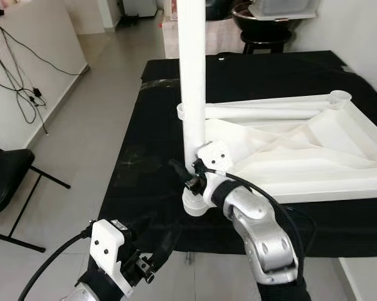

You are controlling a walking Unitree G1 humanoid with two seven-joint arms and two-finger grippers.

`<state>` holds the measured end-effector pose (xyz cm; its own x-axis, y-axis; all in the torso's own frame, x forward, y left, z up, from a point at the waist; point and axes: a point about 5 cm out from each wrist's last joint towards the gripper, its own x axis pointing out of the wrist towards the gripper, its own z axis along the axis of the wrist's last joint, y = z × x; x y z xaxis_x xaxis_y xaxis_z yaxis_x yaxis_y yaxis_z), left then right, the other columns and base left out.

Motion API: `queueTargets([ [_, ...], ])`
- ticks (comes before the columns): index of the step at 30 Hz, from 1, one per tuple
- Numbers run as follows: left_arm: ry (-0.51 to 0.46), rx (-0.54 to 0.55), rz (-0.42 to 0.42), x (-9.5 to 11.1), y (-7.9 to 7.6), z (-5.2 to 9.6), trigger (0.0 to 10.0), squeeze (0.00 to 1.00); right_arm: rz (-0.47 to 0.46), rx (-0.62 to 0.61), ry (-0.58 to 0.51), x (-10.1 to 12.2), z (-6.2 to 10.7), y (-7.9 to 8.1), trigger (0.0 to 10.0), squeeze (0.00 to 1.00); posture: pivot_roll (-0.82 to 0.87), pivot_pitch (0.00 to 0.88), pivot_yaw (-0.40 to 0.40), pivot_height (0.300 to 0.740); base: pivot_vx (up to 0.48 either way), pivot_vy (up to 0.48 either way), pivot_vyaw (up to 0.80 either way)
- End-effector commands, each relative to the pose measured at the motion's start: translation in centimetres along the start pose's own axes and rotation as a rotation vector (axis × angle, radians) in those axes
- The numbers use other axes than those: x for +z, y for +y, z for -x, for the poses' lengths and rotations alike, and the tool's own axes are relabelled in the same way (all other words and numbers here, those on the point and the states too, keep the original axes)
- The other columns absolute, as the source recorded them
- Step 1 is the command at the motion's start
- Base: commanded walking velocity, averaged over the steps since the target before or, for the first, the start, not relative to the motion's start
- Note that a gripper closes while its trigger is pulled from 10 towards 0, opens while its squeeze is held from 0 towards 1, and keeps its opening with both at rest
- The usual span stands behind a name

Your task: Building children table

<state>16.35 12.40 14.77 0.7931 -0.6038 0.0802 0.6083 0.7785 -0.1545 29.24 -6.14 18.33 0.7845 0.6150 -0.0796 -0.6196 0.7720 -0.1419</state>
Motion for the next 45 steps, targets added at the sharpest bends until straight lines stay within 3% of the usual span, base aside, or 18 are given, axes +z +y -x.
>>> queueTargets([
  [1, 0.025, 0.01, -0.001, -0.4, 0.3, 0.2, 10.0, 0.0, -0.044, 0.033, 0.048, -1.1, -0.2, 0.3, 10.0, 1.0, 0.06, 0.128, 0.045, 0.74, 0.0, 0.0, 0.0],
  [2, 0.022, 0.015, -0.002, -0.5, 0.3, 0.2, 10.0, 0.0, -0.094, 0.255, -0.06, 0.8, -0.8, 0.8, 10.0, 1.0, 0.06, 0.122, 0.044, 0.74, 0.0, 0.0, 0.0],
  [5, 0.022, 0.016, -0.001, -0.5, 0.2, 0.1, 10.0, 0.0, -0.105, 0.342, -0.094, 1.5, -0.8, 1.1, 10.0, 1.0, 0.06, 0.122, 0.045, 0.74, 0.0, 0.0, 0.0],
  [6, 0.021, 0.015, -0.001, -0.5, 0.2, 0.1, 10.0, 0.0, -0.068, 0.464, -0.123, 2.2, -0.5, 1.2, 10.0, 1.0, 0.06, 0.121, 0.043, 0.74, 0.0, 0.0, 0.0],
  [8, 0.021, 0.014, -0.001, -0.5, 0.2, 0.0, 10.0, 0.0, -0.04, 0.528, -0.132, 2.5, -0.2, 1.3, 10.0, 1.0, 0.06, 0.121, 0.043, 0.74, 0.0, 0.0, 0.0],
  [9, 0.02, 0.013, -0.001, -0.5, 0.2, 0.0, 10.0, 0.0, 0.027, 0.615, -0.122, 2.6, 0.0, 0.7, 10.0, 0.0, 0.07, 0.123, 0.039, 0.74, 0.0, 0.0, 0.0],
  [12, 0.018, 0.016, -0.002, -0.6, 0.2, -0.1, 10.0, 0.0, 0.141, 0.785, -0.069, 2.7, 0.0, -1.2, 10.0, 0.0, 0.07, 0.121, 0.037, 0.74, 0.0, 0.0, 0.0],
  [19, 0.013, 0.03, 0.003, -0.8, 0.1, 0.0, 10.0, 0.0, 0.181, 0.844, -0.063, 3.8, -1.1, -2.6, 10.0, 0.0, 0.07, 0.119, 0.023, 0.74, 0.0, 0.0, 0.0],
  [20, 0.01, 0.032, 0.005, -0.8, 0.0, -0.1, 10.0, 0.0, 0.173, 0.869, -0.069, 4.1, -1.1, -2.7, 8.3, 0.0, 0.07, 0.121, 0.021, 0.74, 0.0, 0.0, 0.0],
  [21, 0.008, 0.033, 0.006, -0.8, 0.0, -0.2, 10.0, 0.0, 0.166, 0.887, -0.071, 4.2, -1.1, -2.8, 4.9, 0.0, 0.06, 0.125, 0.021, 0.74, 0.0, 0.0, 0.0],
  [22, 0.003, 0.03, 0.005, -0.6, 0.0, -0.3, 10.0, 0.0, 0.173, 0.904, -0.057, 4.0, -0.9, -3.0, 0.0, 0.0, 0.06, 0.123, 0.022, 0.74, 0.0, 0.0, 0.0],
  [30, 0.004, 0.002, 0.011, -0.6, 0.0, -0.5, 10.0, 0.0, 0.155, 0.976, -0.003, 2.7, 0.2, -3.9, 0.0, 0.0, 0.06, 0.129, 0.027, 0.74, 0.0, 0.0, 0.0],
  [35, -0.001, 0.019, 0.012, -0.6, 0.1, -0.3, 10.0, 0.0, 0.119, 0.94, 0.008, 1.5, 1.0, -3.5, 0.0, 0.0, 0.05, 0.128, 0.018, 0.74, 0.0, 0.0, 0.0],
  [37, -0.012, 0.026, 0.013, -0.5, 0.2, -0.5, 10.0, 0.0, 0.045, 0.662, 0.035, -0.5, 0.7, -2.2, 0.0, 0.0, 0.03, 0.145, 0.013, 0.74, 0.0, 0.0, 0.0],
  [39, -0.012, 0.026, 0.013, -0.5, 0.2, -0.5, 10.0, 0.0, 0.045, 0.662, 0.035, -0.5, 0.7, -2.2, 0.0, 0.0, 0.03, 0.145, 0.013, 0.74, 0.0, 0.0, 0.0],
  [41, -0.015, 0.023, 0.013, -0.4, 0.2, -0.6, 10.0, 0.0, -0.045, 0.144, 0.087, -2.6, 0.6, -1.4, 0.0, 0.0, 0.02, 0.144, 0.02, 0.74, 0.0, 0.0, 0.0],
  [43, -0.014, 0.019, 0.012, -0.4, 0.4, -0.7, 10.0, 0.0, -0.045, 0.003, 0.091, -3.0, 1.2, -1.1, 0.0, 0.0, 0.02, 0.143, 0.028, 0.74, 0.0, 0.0, 0.0],
  [45, -0.013, 0.014, 0.011, -0.4, 0.5, -0.7, 10.0, 0.0, -0.05, -0.041, 0.087, -3.0, 1.4, -1.0, 0.0, 0.0, 0.01, 0.137, 0.035, 0.74, 0.0, 0.0, 0.0],
])
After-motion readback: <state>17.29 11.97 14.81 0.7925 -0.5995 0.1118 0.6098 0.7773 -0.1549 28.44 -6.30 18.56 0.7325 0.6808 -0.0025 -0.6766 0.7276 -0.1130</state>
